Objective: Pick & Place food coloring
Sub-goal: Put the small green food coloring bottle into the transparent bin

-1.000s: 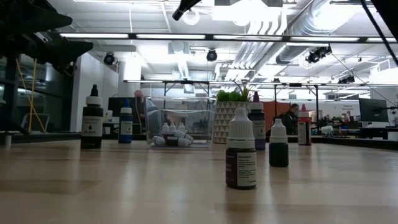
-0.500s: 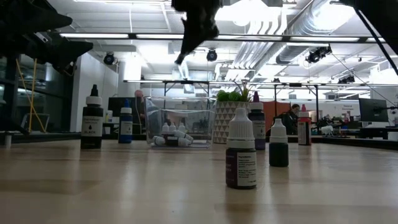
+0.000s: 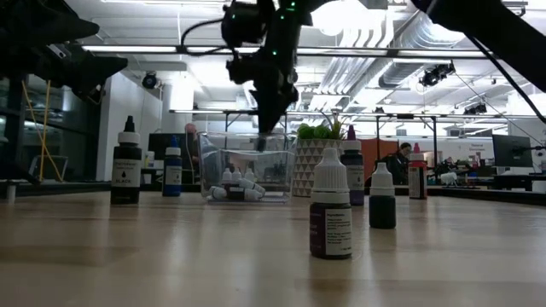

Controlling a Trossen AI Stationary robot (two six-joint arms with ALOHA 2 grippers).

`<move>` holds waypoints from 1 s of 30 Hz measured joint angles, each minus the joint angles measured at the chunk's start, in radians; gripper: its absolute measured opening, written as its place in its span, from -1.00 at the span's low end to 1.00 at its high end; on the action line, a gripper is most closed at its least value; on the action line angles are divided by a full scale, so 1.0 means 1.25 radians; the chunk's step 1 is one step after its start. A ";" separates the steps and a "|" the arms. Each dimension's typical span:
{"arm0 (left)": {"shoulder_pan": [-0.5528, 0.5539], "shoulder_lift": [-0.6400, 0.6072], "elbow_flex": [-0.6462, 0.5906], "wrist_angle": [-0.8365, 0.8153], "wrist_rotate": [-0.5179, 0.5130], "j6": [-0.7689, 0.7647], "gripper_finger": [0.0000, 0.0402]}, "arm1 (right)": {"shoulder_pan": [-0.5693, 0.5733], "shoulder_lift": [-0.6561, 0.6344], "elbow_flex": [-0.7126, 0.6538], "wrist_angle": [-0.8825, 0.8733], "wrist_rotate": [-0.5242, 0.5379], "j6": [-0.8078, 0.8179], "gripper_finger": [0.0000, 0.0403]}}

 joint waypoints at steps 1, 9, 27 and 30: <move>0.000 0.000 0.000 0.000 0.000 0.000 0.35 | 0.000 0.006 0.000 -0.011 0.000 0.000 -0.72; 0.000 0.000 0.000 0.000 0.000 0.000 0.35 | -0.001 0.034 0.000 -0.051 -0.039 0.003 -0.69; 0.000 0.000 0.000 0.000 0.000 0.000 0.35 | 0.008 0.074 0.000 -0.073 -0.126 0.002 -0.68; 0.000 0.000 0.000 0.000 0.000 0.000 0.35 | 0.009 0.079 0.000 -0.075 -0.139 0.003 -0.70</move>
